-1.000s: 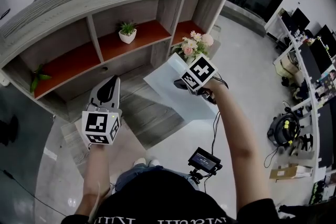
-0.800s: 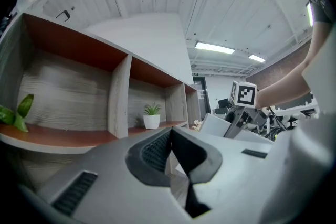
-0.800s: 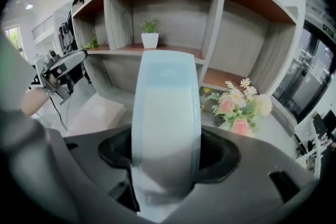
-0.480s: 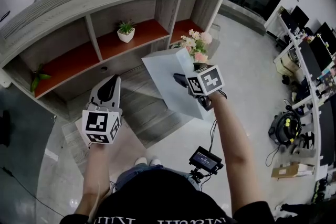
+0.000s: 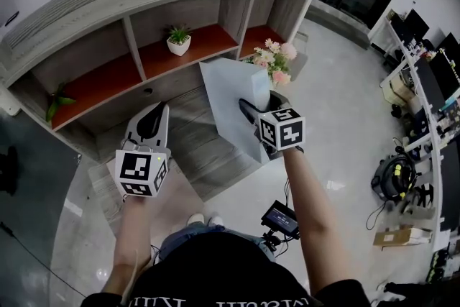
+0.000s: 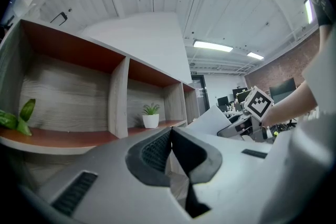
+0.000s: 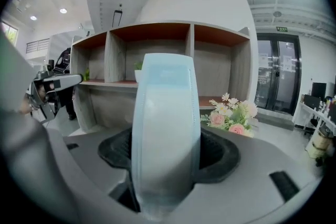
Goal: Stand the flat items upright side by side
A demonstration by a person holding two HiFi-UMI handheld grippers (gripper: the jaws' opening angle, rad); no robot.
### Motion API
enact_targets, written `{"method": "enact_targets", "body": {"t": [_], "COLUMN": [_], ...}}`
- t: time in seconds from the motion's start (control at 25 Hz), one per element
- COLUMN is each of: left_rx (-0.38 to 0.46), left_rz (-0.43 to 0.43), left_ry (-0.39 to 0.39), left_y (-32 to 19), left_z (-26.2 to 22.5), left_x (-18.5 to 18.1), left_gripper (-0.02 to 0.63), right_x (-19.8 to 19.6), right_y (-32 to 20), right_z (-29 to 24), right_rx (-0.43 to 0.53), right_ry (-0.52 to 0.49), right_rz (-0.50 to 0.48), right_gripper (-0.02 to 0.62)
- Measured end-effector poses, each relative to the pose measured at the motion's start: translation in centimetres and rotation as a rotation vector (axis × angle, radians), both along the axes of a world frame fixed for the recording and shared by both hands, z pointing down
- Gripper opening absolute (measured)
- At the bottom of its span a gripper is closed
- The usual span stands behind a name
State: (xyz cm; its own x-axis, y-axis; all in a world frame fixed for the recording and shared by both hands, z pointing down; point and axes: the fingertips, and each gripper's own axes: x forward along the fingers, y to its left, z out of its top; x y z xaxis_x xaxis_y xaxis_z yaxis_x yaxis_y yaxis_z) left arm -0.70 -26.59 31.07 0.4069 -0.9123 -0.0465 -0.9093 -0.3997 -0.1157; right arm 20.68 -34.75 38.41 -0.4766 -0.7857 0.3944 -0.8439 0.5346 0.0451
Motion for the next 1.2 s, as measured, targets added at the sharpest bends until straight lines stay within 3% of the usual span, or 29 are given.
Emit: {"method": "enact_targets", "body": {"t": [0.36, 0.6, 0.88, 1.2], "left_rx": [-0.027, -0.054, -0.061, -0.063], "left_rz": [0.003, -0.018, -0.033, -0.039], "left_ry": [-0.033, -0.050, -0.046, -0.045], "left_y": [0.3, 0.2, -0.5, -0.7], "left_z": [1.0, 1.8, 2.0, 2.2], "left_x": [-0.4, -1.6, -2.2, -2.4], "left_gripper": [0.012, 0.012, 0.012, 0.012], "right_x": [0.0, 0.8, 0.9, 0.3], "right_y": [-0.7, -2.1, -2.3, -1.2], "right_z": [1.0, 1.6, 2.1, 6.2], "right_rx": [0.136, 0.144, 0.075, -0.075], "right_ry": [-0.135, -0.178, -0.140, 0.013], "right_rz": [0.095, 0.132, 0.127, 0.113], "right_gripper": [0.310, 0.314, 0.321, 0.324]}}
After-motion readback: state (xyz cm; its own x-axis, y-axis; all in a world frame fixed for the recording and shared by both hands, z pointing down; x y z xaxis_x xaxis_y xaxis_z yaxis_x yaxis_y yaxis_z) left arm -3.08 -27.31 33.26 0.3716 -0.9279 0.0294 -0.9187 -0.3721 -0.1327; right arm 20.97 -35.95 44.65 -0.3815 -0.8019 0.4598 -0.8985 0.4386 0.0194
